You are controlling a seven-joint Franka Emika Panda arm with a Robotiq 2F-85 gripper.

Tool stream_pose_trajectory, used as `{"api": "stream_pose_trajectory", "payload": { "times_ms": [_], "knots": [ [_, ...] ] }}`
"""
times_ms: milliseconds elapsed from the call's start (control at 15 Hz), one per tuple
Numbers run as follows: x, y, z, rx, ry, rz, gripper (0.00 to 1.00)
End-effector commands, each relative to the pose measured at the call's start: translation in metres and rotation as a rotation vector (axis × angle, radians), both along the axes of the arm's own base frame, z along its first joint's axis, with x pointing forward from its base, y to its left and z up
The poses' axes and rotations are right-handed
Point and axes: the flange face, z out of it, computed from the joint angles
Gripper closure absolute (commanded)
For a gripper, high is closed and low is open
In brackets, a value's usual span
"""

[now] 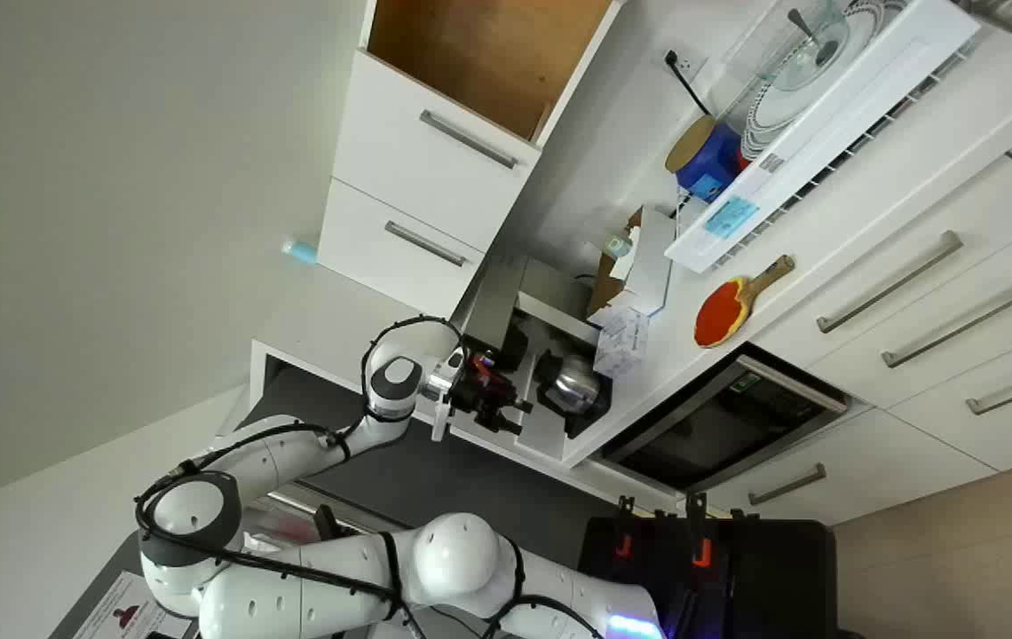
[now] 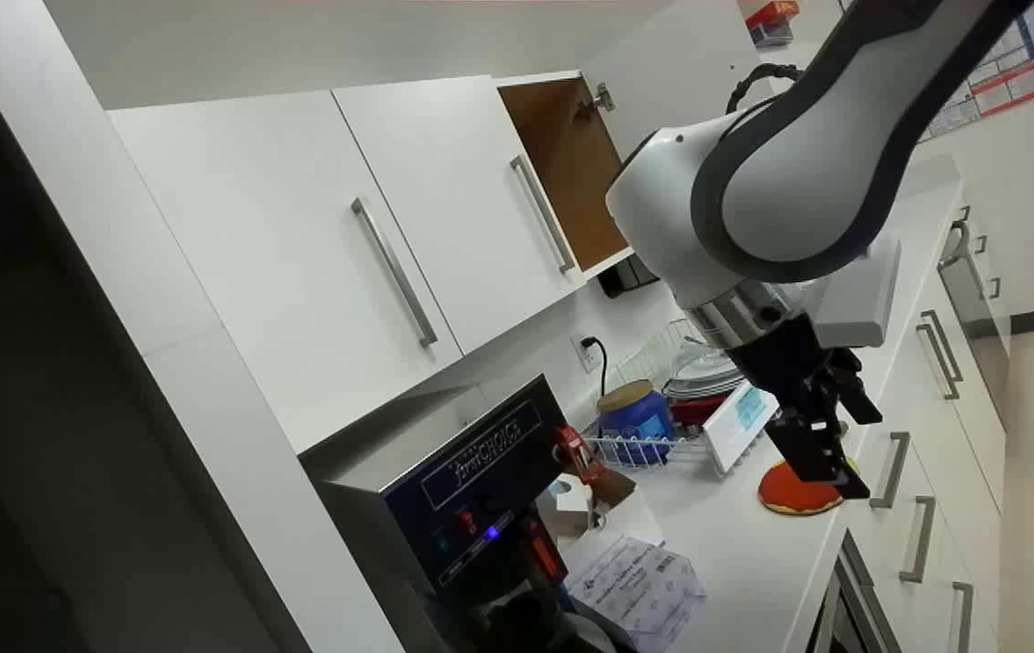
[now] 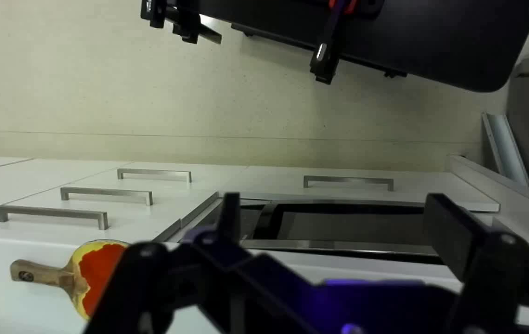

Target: Switch on the coffee machine

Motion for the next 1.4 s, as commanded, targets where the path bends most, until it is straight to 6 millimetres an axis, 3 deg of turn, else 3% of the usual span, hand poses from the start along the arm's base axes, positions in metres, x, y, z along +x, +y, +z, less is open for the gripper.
{"api": "stream_pose_trajectory", "payload": {
  "times_ms": [0, 467, 1333],
  "knots": [
    [0.000, 0.000, 0.001, 0.000, 0.001, 0.000, 0.00],
    [-0.001, 0.007, 0.005, 0.022, -0.044, 0.017, 0.00],
    [-0.032, 0.108, 0.049, 0.263, -0.472, 0.224, 0.00]
  ]
}}
